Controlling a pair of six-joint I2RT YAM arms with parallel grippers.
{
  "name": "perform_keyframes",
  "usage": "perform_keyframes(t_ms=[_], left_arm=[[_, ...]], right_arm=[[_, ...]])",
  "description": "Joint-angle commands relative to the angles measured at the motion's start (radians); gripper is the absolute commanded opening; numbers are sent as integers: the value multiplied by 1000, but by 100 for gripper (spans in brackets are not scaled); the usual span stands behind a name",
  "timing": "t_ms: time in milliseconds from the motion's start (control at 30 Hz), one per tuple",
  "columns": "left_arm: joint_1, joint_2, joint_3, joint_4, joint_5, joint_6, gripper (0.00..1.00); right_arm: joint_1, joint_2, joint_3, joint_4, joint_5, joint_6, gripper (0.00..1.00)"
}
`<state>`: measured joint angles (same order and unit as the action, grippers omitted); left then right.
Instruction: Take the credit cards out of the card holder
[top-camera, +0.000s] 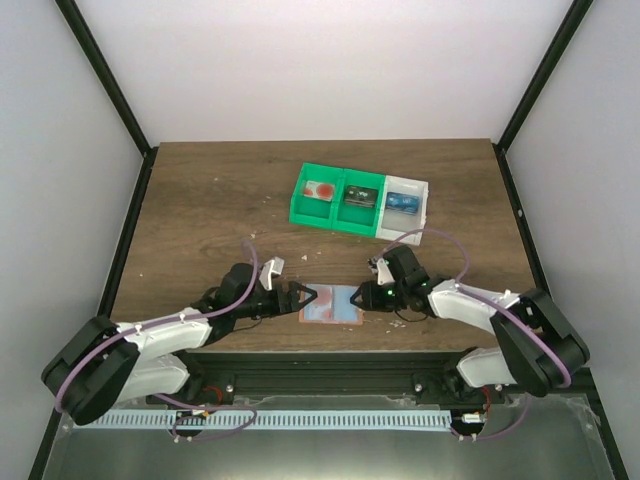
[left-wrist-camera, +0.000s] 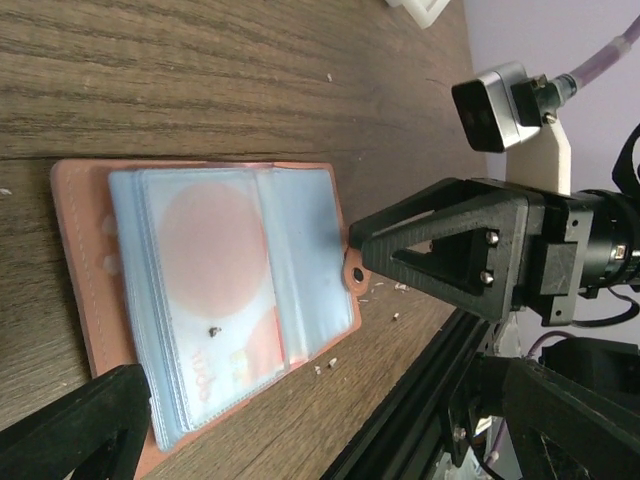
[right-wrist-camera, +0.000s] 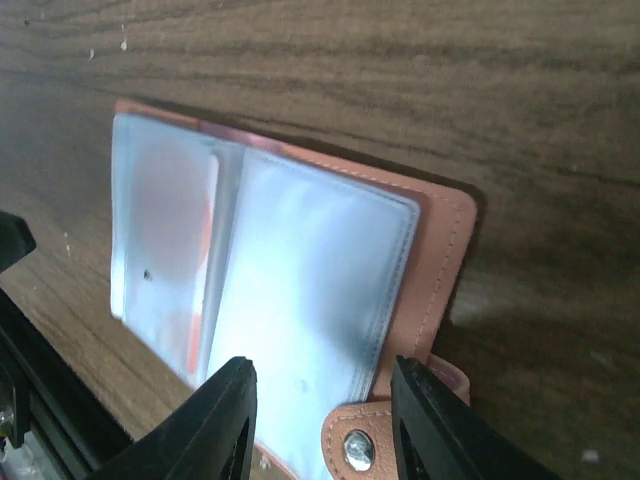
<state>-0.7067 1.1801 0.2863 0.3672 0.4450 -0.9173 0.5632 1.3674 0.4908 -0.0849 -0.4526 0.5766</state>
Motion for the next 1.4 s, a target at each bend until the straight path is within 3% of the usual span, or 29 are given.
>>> perform_keyframes(t_ms=[0,267,567,1200,1367], left_arm=[[4,15,-16,56,22,-15,98],[4,46,-37,145,61,-52,98],[28,62,-66,236,85,-87,99],[40,58,-109,306,87,-126,100],[42,52,-107,298,88,-125,100]], right_arm=[[12,-77,-14,-70,-20,1,39],[19,-160,50,-125,-1,40,39],[125,-141,80,2,39,205,39],[203,170,172,84,67,237,37],[258,219,184,15,114,217,28]])
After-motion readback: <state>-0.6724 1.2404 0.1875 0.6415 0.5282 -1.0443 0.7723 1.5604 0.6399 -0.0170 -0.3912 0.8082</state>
